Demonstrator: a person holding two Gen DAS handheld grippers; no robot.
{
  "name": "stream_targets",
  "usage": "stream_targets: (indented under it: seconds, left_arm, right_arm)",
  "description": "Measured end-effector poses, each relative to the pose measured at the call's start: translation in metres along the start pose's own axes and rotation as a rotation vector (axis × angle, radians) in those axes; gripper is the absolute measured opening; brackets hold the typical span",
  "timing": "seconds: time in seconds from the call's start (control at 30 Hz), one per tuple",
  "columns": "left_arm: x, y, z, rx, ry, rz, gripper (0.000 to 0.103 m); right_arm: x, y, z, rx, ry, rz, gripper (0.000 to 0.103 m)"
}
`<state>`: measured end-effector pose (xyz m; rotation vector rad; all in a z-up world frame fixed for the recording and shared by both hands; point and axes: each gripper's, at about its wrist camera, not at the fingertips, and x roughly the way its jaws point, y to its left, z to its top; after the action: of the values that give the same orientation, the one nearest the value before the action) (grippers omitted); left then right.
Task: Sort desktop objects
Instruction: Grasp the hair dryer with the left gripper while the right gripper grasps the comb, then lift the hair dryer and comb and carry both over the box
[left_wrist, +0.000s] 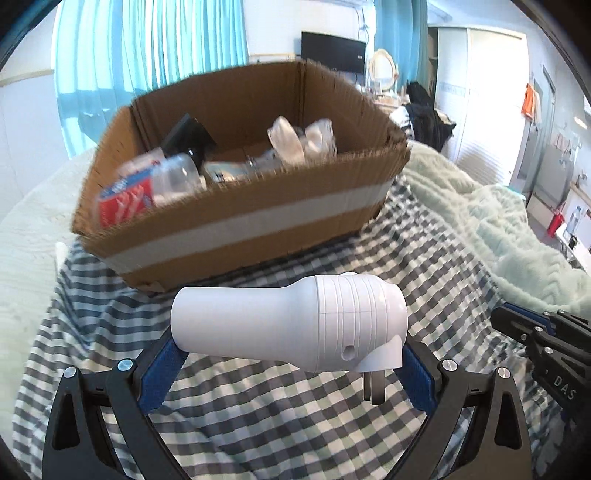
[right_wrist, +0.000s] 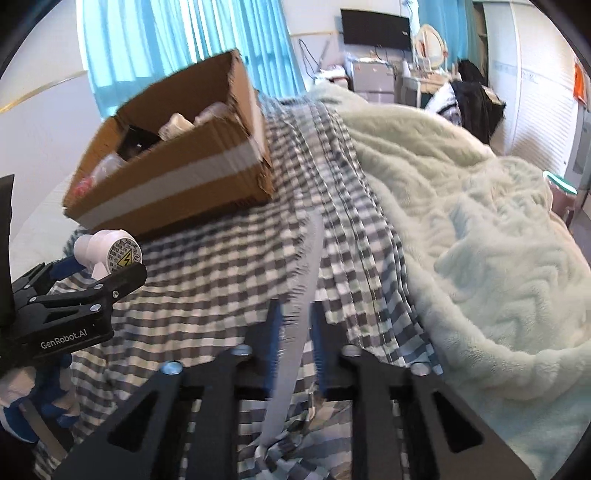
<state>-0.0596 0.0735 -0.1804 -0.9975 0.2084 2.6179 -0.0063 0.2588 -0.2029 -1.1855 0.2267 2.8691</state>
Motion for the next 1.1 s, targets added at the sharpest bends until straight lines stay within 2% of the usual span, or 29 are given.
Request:
stream_targets:
  seconds: [0.1, 0.27, 0.33, 0.37, 0.4, 0.47, 0.6, 0.63, 0.67, 0.9, 1.1]
  left_arm:
    - [-0.011, -0.001, 0.002, -0.005, -0.021, 0.0, 0.101]
    - [-0.027, 0.001, 0.004, -0.019, -0.046, 0.006, 0.101]
    - [-0.034, 0.003, 0.005, -0.025, -0.056, 0.008, 0.101]
    - [-0.038, 0.003, 0.005, -0.025, -0.062, 0.01, 0.101]
    - [-0.042, 0.002, 0.006, -0.025, -0.07, 0.013, 0.101]
    - [-0.049, 0.001, 0.007, -0.024, -0.087, 0.017, 0.101]
    - [-0.068, 0.002, 0.013, -0.036, -0.136, 0.023, 0.101]
    - [-0.073, 0.002, 0.015, -0.039, -0.148, 0.026, 0.101]
    - [-0.077, 0.003, 0.016, -0.041, -0.159, 0.029, 0.101]
    - [-0.108, 0.008, 0.024, -0.056, -0.229, 0.044, 0.101]
    - [-0.129, 0.014, 0.034, -0.065, -0.28, 0.069, 0.101]
  right_arm:
    - [-0.006, 0.007, 0.002, -0.026, -0.023, 0.01, 0.005]
    - [-0.012, 0.013, 0.001, -0.039, -0.029, -0.011, 0.005]
    - [-0.004, 0.008, 0.001, -0.016, 0.019, -0.004, 0.015]
    - [0.003, 0.005, 0.0, 0.001, 0.052, -0.004, 0.032]
    - [0.012, 0.002, -0.002, 0.017, 0.081, 0.003, 0.043]
    - [0.026, 0.001, -0.004, 0.015, 0.124, -0.011, 0.047]
    - [0.051, -0.003, -0.007, 0.028, 0.209, -0.025, 0.046]
    - [0.057, -0.004, -0.01, 0.029, 0.229, -0.032, 0.042]
    - [0.059, -0.004, -0.011, 0.021, 0.229, -0.046, 0.031]
    - [0.039, 0.006, -0.008, -0.015, 0.16, -0.03, 0.027]
    - [0.01, 0.02, 0.004, -0.063, 0.051, -0.042, 0.025]
